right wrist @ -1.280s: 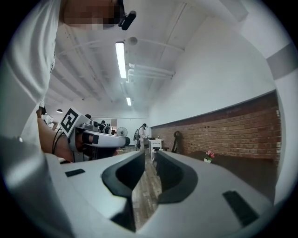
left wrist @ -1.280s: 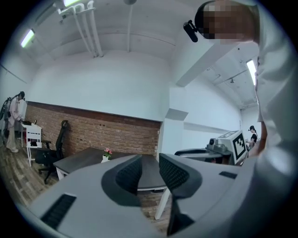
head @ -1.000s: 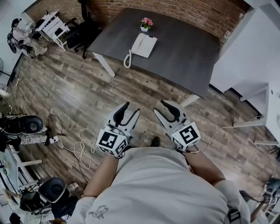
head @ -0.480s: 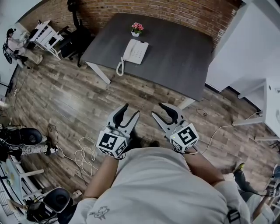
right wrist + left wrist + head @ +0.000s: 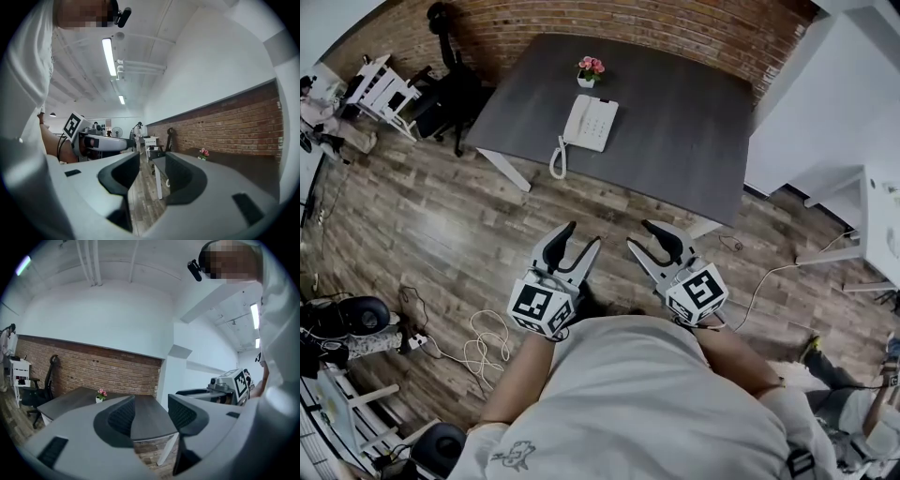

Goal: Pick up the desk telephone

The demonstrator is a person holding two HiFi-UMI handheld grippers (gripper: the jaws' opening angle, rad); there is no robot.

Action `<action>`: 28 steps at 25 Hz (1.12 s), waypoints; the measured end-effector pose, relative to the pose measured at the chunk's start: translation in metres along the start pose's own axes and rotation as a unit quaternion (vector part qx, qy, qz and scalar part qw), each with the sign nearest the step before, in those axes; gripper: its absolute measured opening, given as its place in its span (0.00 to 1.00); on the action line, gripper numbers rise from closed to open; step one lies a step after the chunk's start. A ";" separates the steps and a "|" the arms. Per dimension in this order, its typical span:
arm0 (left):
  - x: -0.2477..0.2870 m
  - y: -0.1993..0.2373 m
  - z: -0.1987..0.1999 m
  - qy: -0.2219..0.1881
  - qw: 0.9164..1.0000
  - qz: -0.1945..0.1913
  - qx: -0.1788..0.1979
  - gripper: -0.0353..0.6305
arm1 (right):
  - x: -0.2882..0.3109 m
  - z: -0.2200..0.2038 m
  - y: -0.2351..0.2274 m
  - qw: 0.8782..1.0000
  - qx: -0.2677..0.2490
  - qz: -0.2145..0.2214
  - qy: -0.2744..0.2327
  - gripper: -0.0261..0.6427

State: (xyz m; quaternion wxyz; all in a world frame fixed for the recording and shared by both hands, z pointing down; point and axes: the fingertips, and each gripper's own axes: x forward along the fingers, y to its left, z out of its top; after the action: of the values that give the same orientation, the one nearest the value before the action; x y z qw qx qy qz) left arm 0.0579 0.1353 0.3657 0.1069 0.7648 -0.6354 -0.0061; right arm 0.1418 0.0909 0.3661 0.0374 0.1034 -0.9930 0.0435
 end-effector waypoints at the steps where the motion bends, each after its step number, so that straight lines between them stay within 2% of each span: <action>1: 0.000 0.010 0.001 0.000 1.000 -0.003 -0.002 0.40 | 0.009 0.001 0.000 1.000 0.000 -0.004 0.000 0.29; 12: -0.019 0.123 0.023 -0.018 0.999 -0.028 -0.010 0.41 | 0.116 0.007 0.022 0.999 -0.007 -0.036 0.019 0.29; 18: -0.034 0.170 0.022 -0.012 0.999 -0.036 -0.007 0.41 | 0.155 -0.001 0.032 0.998 0.000 -0.054 0.033 0.30; 28: -0.034 0.197 0.014 0.005 0.998 -0.058 -0.006 0.41 | 0.180 -0.006 0.034 0.997 0.008 -0.074 0.036 0.30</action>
State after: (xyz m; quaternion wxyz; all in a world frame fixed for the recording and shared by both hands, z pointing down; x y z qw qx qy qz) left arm -0.1416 0.1325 0.3814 0.1142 0.7998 -0.5892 -0.0120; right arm -0.0407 0.0877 0.3844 0.0752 0.1752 -0.9802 0.0527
